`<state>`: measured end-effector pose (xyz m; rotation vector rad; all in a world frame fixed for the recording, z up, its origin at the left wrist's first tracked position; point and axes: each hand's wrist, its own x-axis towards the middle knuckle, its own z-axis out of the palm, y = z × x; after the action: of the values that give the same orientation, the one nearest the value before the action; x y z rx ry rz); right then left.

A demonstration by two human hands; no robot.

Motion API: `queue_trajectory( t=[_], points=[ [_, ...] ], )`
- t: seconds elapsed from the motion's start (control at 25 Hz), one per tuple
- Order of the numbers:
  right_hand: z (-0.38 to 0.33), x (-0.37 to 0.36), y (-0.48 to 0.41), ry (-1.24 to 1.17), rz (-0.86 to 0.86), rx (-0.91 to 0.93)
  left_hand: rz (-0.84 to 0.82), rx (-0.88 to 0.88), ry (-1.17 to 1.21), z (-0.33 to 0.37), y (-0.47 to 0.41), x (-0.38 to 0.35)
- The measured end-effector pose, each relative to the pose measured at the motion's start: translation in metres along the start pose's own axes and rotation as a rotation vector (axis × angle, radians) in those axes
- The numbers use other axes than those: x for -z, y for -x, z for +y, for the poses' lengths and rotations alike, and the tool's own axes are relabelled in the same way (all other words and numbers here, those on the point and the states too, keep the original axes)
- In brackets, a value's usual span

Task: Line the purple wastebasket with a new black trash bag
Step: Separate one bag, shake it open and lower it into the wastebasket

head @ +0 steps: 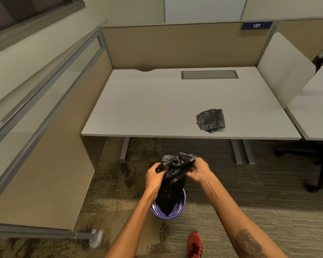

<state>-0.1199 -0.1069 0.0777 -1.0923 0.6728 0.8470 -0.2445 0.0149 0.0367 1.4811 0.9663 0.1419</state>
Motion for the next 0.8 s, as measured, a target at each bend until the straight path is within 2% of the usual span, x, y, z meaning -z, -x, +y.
queue_trajectory(
  t=[0.08,0.24,0.4,0.48,0.56,0.6,0.72,0.8],
  points=[
    [0.001,0.001,0.002,0.050,-0.023,-0.040,0.136,0.124,0.116,-0.003,0.001,0.004],
    [0.006,0.009,0.000,0.239,-0.128,-0.036,0.377,0.228,0.307,0.001,-0.001,0.017],
    [0.015,0.021,-0.007,0.785,-0.008,0.335,0.378,0.353,0.613,0.010,-0.011,0.032],
    [0.014,0.026,-0.011,0.876,0.001,0.367,0.330,0.394,0.695,0.013,-0.015,0.040],
    [0.007,0.030,-0.014,0.830,-0.090,0.317,0.305,0.380,0.662,0.012,-0.019,0.050],
    [0.004,0.032,-0.016,0.725,-0.185,0.275,0.284,0.330,0.595,0.011,-0.020,0.056],
    [-0.011,0.045,-0.021,0.280,-0.479,0.224,0.275,0.180,0.163,0.001,-0.024,0.074],
    [-0.019,0.053,-0.023,0.145,-0.626,0.241,0.317,0.141,0.012,-0.005,-0.025,0.086]
  ],
)
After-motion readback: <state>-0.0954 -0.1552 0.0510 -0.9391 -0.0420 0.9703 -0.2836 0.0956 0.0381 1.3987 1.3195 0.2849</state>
